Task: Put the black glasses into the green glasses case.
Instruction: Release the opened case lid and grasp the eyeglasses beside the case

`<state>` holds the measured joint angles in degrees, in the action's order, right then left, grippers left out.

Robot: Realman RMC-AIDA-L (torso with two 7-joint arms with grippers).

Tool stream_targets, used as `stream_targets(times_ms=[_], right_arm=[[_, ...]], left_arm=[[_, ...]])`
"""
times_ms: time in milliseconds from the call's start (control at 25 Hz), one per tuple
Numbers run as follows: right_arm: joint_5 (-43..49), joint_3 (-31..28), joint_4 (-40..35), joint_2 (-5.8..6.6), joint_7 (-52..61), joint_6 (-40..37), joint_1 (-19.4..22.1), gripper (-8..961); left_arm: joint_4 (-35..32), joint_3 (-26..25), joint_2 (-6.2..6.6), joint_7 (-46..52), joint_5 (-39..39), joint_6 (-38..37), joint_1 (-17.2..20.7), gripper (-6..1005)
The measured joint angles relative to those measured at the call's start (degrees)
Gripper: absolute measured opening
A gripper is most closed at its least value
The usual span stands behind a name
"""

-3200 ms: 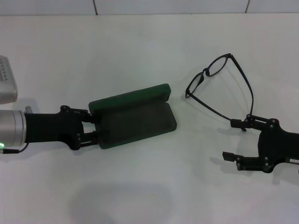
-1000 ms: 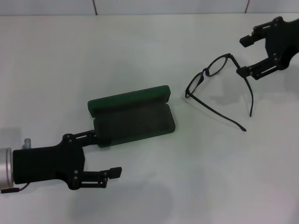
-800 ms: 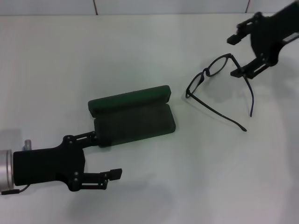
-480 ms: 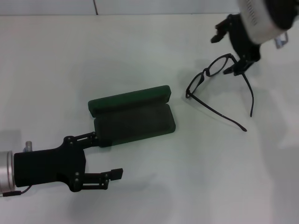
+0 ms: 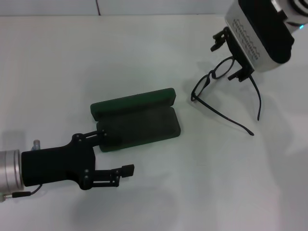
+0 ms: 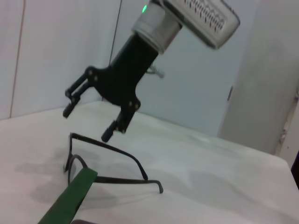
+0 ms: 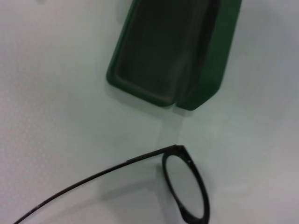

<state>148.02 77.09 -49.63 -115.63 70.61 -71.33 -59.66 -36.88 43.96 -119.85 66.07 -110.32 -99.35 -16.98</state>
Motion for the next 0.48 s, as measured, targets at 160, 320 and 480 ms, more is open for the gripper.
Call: stream_targets(times_ms=[160,320,480], right_arm=[[-0.74,0.14,2.48,-0.29,-1.75,2.23,-0.2,812],[-2.0,0.57,4.69,-0.38,-3.09,4.49,-0.58,811],[-2.72,1.54,7.68,-0.47,-4.43,7.26,-1.07,811]], left_arm=[[1.11,-0.09,0.08,0.33,0.09,0.19,-0.41,870],[1.25,-0.1,0.11,0.53,0.05,0.74,-0.48,870],[1.33,-0.09,0.13,0.87,-0.22,1.06,-0.98,870]])
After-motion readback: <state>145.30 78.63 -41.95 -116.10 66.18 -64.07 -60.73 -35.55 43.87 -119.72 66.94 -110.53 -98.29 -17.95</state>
